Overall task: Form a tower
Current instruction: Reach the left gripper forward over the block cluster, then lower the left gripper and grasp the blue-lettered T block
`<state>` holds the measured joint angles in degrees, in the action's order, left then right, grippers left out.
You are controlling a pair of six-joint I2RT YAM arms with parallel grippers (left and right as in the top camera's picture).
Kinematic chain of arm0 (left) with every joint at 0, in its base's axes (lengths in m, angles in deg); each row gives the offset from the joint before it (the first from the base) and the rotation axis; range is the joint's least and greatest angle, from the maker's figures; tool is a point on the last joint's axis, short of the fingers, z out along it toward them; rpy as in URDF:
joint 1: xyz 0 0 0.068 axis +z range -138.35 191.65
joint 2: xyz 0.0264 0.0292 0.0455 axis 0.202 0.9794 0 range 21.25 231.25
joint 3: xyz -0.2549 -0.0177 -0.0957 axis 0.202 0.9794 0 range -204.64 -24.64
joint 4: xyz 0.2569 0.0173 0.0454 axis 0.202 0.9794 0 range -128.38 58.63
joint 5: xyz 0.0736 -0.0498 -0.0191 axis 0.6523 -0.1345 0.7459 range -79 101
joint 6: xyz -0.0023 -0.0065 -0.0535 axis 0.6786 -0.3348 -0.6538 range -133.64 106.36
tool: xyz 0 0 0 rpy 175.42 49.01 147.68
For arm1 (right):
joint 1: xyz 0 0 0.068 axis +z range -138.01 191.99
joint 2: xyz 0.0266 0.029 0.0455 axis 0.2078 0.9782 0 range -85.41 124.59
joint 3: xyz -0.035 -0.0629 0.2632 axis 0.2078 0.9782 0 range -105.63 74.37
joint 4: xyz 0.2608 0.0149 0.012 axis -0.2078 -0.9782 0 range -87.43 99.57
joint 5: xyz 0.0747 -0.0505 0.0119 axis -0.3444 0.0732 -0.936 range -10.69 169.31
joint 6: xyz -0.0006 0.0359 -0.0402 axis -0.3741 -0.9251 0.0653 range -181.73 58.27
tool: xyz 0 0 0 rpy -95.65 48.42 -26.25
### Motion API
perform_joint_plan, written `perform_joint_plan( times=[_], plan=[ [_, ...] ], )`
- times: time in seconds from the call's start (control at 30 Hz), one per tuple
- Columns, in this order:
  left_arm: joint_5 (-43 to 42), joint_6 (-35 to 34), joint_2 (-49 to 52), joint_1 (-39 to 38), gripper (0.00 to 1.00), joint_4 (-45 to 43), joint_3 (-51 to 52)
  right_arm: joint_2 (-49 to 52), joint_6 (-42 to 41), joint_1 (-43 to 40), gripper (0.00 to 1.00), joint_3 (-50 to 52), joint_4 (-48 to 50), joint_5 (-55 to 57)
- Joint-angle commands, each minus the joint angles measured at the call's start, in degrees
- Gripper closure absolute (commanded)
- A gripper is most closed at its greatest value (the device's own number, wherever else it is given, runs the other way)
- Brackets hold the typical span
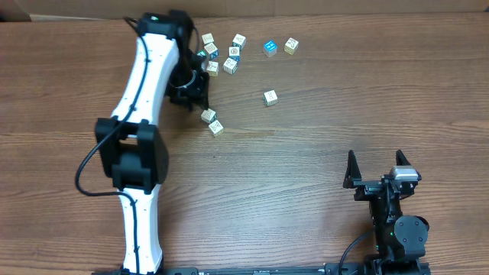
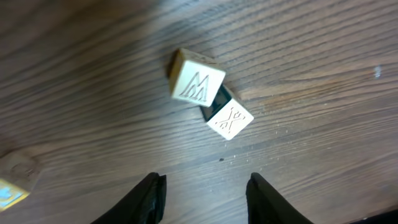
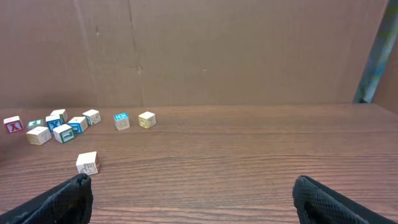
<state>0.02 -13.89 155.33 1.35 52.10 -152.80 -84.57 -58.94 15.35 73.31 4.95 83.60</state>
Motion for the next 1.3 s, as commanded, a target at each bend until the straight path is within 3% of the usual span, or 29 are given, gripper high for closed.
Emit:
perform_joint_plan(
  times=[0.0, 0.33, 0.6, 0.77, 1.27],
  plan=[
    [1.57, -0.2, 2.25, -1.42, 0.58, 0.15, -1.31, -0.68, 0.11, -0.15, 0.0, 0.61, 0.22, -0.09],
    [2.27, -5.49, 4.72, -3.02, 0.53, 0.13, -1.31, -0.68, 0.11, -0.15, 0.0, 0.61, 0.22, -0.09],
    [2.89, -10.25, 5.31, -3.96, 0.55, -1.2, -0.22, -0.68, 0.11, -0.15, 0.0, 0.61, 0.22, -0.11],
    [7.52, -13.81, 5.33, -4.63, 0.54, -3.48, 2.12, -0.68, 0.11, -0.15, 0.0, 0.61, 0.22, -0.11],
    [8.33, -15.76, 5.31, -4.66, 0.63, -15.41, 8.04, -0.68, 0.11, -0.15, 0.0, 0.61, 0.22, -0.11]
  ],
)
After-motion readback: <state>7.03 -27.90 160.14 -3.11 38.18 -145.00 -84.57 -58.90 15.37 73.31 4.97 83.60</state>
